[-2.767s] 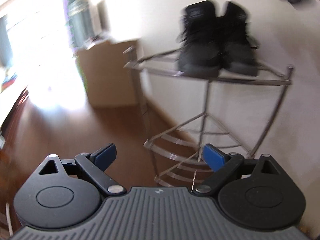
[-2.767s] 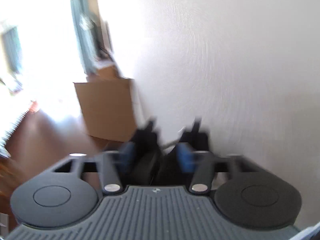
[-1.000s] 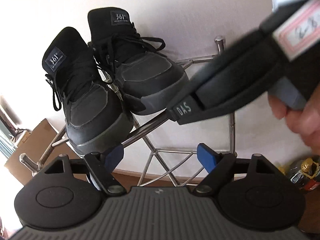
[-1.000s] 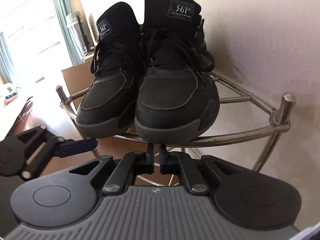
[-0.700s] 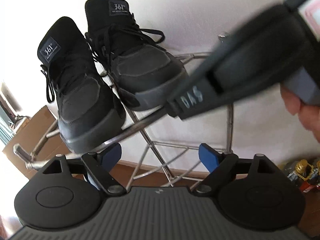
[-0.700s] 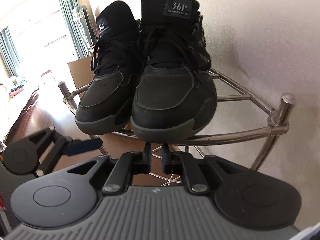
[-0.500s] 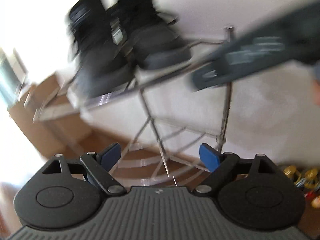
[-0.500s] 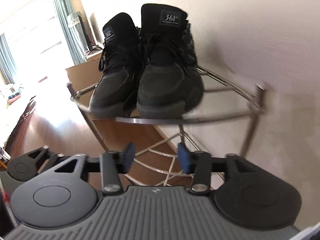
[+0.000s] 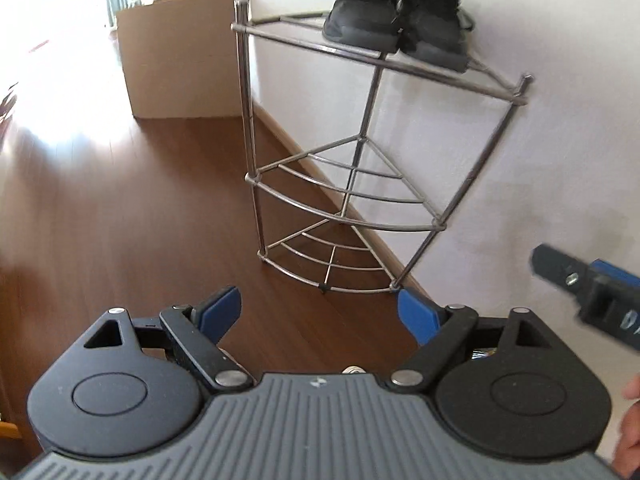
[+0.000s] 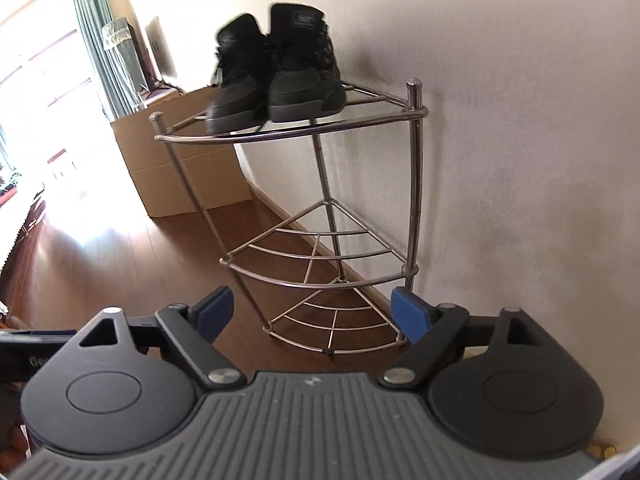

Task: Organize scattered shoes
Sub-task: 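Pull the open right tool back from the rack, then move the right tool down over the brown fuzzy slippers, then close the right tool on both brown slippers' collars, then carry the brown slippers with the right tool to the rack, then set the slippers on the rack's middle shelf and open the right tool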

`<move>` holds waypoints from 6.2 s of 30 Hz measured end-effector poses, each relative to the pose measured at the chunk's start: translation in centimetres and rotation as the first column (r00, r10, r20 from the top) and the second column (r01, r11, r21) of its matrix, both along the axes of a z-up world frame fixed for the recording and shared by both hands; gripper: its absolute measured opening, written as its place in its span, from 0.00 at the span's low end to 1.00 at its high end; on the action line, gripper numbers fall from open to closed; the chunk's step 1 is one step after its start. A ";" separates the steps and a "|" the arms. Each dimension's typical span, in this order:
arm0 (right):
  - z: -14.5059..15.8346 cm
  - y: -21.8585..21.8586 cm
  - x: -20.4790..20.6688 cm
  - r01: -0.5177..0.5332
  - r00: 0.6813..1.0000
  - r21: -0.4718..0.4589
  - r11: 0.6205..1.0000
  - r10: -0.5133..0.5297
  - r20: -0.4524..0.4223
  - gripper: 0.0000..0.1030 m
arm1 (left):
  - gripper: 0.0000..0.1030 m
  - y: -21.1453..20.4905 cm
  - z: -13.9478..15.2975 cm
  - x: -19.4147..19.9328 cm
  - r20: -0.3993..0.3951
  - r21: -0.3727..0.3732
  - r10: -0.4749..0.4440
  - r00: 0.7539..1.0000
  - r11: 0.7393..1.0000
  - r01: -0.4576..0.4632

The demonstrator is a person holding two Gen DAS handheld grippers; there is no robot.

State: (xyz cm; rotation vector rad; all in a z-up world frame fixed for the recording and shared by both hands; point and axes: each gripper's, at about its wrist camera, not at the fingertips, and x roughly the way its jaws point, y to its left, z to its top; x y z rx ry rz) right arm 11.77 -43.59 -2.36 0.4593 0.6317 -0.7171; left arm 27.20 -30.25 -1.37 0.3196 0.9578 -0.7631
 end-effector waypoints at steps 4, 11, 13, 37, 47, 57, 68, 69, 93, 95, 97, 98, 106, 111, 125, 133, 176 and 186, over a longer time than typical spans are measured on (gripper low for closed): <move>2.9 2.6 -1.4 0.020 0.998 -0.061 0.998 -0.017 0.053 0.88 | 0.86 1.1 4.7 -2.0 0.138 -0.043 -0.043 0.990 0.998 0.049; 8.7 5.6 -5.8 0.105 0.982 -0.162 0.981 -0.078 0.169 0.94 | 0.87 2.2 9.6 -4.2 0.196 -0.132 -0.075 0.978 0.986 0.102; 9.6 6.4 -7.0 0.119 0.979 -0.176 0.977 -0.085 0.186 0.95 | 0.88 2.5 10.7 -5.4 0.216 -0.149 -0.093 0.972 0.981 0.127; 11.4 8.2 -11.2 0.166 0.972 -0.163 0.973 -0.133 0.194 0.98 | 0.91 4.1 10.6 -7.8 0.217 -0.143 -0.118 0.969 0.978 0.151; 4.9 6.6 -10.5 -0.030 0.978 -0.081 0.996 0.046 0.203 0.98 | 0.95 15.1 0.9 -3.4 0.232 -0.110 0.131 0.964 0.988 -0.108; -12.2 3.8 -7.6 -0.160 0.962 0.425 0.891 0.237 -0.134 0.96 | 0.95 22.7 -12.0 -5.8 0.019 0.132 0.407 0.913 0.905 -0.405; -25.2 1.6 -6.3 -0.181 0.851 0.559 0.809 0.414 -0.323 0.75 | 0.95 19.3 -22.0 -9.6 -0.097 0.241 0.475 0.875 0.864 -0.442; -26.0 1.3 -6.0 -0.181 0.837 0.563 0.807 0.427 -0.343 0.75 | 0.95 18.9 -22.9 -9.6 -0.105 0.245 0.472 0.875 0.865 -0.437; -57.2 20.7 25.6 -0.508 0.727 0.305 0.806 0.591 -0.349 0.71 | 0.95 24.9 -48.0 14.9 -0.066 0.261 0.271 0.960 0.934 -0.245; -60.9 23.1 28.5 -0.531 0.711 0.277 0.801 0.599 -0.368 0.71 | 0.95 26.2 -50.2 17.5 -0.063 0.254 0.271 0.960 0.935 -0.247; -65.6 25.7 31.7 -0.546 0.688 0.259 0.797 0.603 -0.404 0.75 | 0.95 27.4 -52.8 19.7 -0.060 0.264 0.262 0.963 0.935 -0.238; -67.1 26.4 32.5 -0.545 0.679 0.263 0.796 0.603 -0.418 0.77 | 0.95 27.8 -53.9 20.4 -0.061 0.269 0.257 0.964 0.935 -0.232; -79.1 30.6 36.1 -0.502 0.580 0.232 0.833 0.523 -0.625 0.77 | 0.95 28.8 -60.6 22.5 -0.144 0.273 0.223 0.964 0.945 -0.178; -80.8 31.5 37.2 -0.499 0.500 0.303 0.812 0.555 -0.665 0.42 | 0.95 28.7 -61.7 21.8 -0.162 0.296 0.199 0.967 0.944 -0.145; -69.2 18.4 30.9 -0.279 0.888 0.313 0.908 0.367 -0.275 0.23 | 0.95 20.7 -57.2 17.1 -0.093 0.343 0.113 0.989 0.936 -0.074; -45.8 2.6 27.4 -0.110 0.983 0.228 0.968 0.140 -0.122 0.23 | 0.95 9.0 -45.6 15.0 0.022 0.255 -0.053 0.998 0.966 0.045; -39.4 -14.0 37.0 0.003 0.970 0.025 1.000 0.003 -0.243 0.15 | 0.87 -12.5 -39.0 23.3 0.171 0.137 -0.636 0.752 0.772 0.621; -41.8 -14.2 35.6 -0.022 0.953 0.073 0.997 0.043 -0.299 0.14 | 0.87 -16.9 -41.5 22.3 0.173 0.143 -0.694 0.699 0.720 0.679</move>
